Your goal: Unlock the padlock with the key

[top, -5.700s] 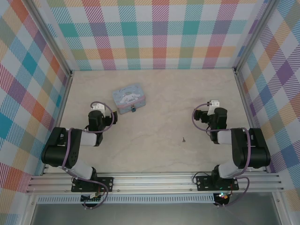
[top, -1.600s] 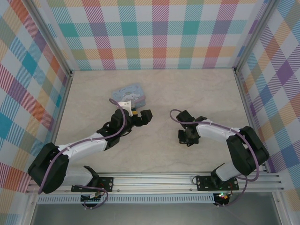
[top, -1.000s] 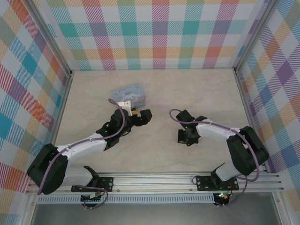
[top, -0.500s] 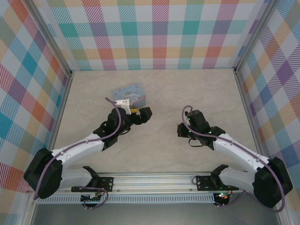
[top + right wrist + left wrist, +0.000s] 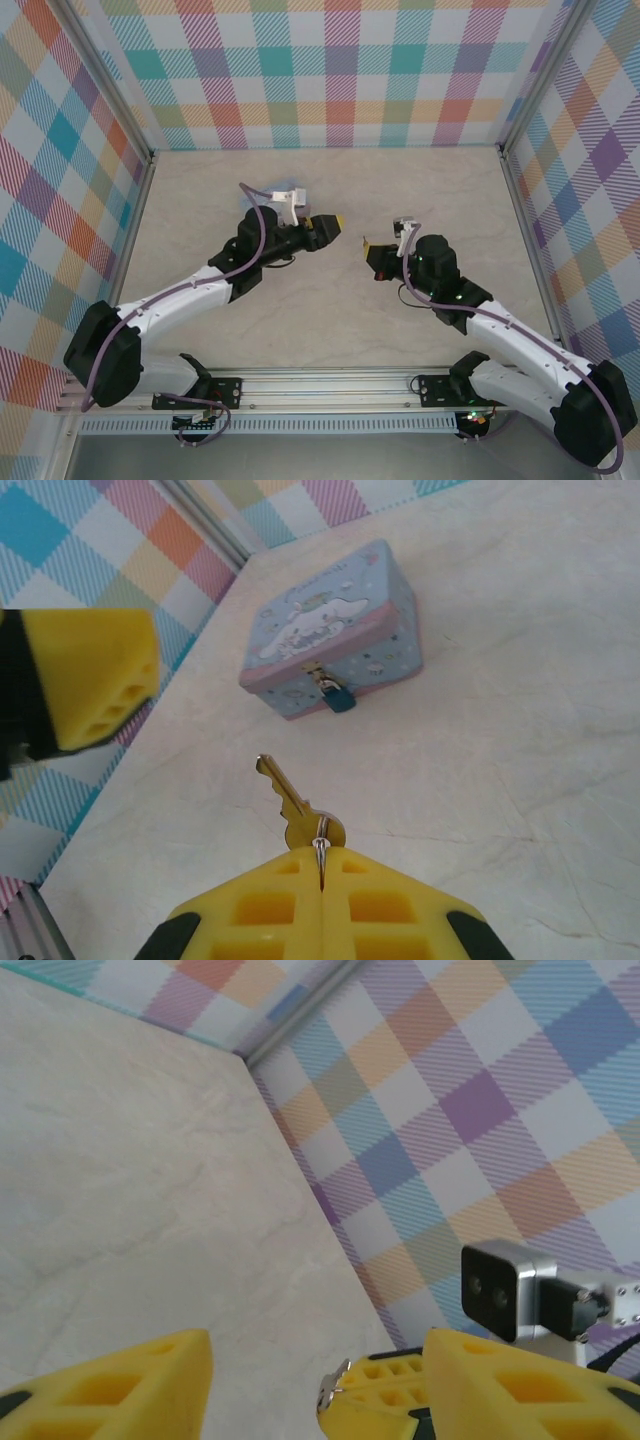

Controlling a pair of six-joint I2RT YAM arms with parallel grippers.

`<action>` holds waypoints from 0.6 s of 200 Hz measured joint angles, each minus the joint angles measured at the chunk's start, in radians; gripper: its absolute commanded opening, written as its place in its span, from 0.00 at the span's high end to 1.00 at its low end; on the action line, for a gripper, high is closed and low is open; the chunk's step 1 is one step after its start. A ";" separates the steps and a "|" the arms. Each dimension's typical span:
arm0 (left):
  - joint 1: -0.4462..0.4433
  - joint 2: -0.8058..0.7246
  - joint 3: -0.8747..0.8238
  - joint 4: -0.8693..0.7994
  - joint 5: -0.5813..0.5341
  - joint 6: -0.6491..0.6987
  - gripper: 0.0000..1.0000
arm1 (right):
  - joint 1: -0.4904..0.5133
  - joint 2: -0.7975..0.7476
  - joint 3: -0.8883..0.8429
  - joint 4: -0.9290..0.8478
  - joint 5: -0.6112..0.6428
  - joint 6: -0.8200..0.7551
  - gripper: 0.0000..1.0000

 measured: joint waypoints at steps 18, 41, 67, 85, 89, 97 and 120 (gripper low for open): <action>-0.016 0.034 0.011 0.000 0.043 0.008 0.55 | 0.016 0.002 0.008 0.011 -0.010 -0.014 1.00; -0.035 0.070 0.032 -0.007 0.087 0.025 0.61 | 0.033 0.011 0.021 0.015 -0.018 -0.023 1.00; -0.046 0.087 0.060 -0.027 0.112 0.045 0.67 | 0.042 0.021 0.023 0.016 -0.024 -0.023 1.00; -0.046 0.091 0.064 -0.029 0.112 0.051 0.71 | 0.047 0.027 0.023 0.016 -0.026 -0.023 1.00; -0.046 0.092 0.064 -0.029 0.112 0.053 0.71 | 0.047 0.028 0.023 0.016 -0.027 -0.023 1.00; -0.046 0.094 0.064 -0.030 0.111 0.055 0.73 | 0.049 0.028 0.023 0.016 -0.027 -0.023 1.00; -0.046 0.101 0.064 -0.030 0.110 0.061 0.76 | 0.052 0.028 0.023 0.021 -0.029 -0.023 1.00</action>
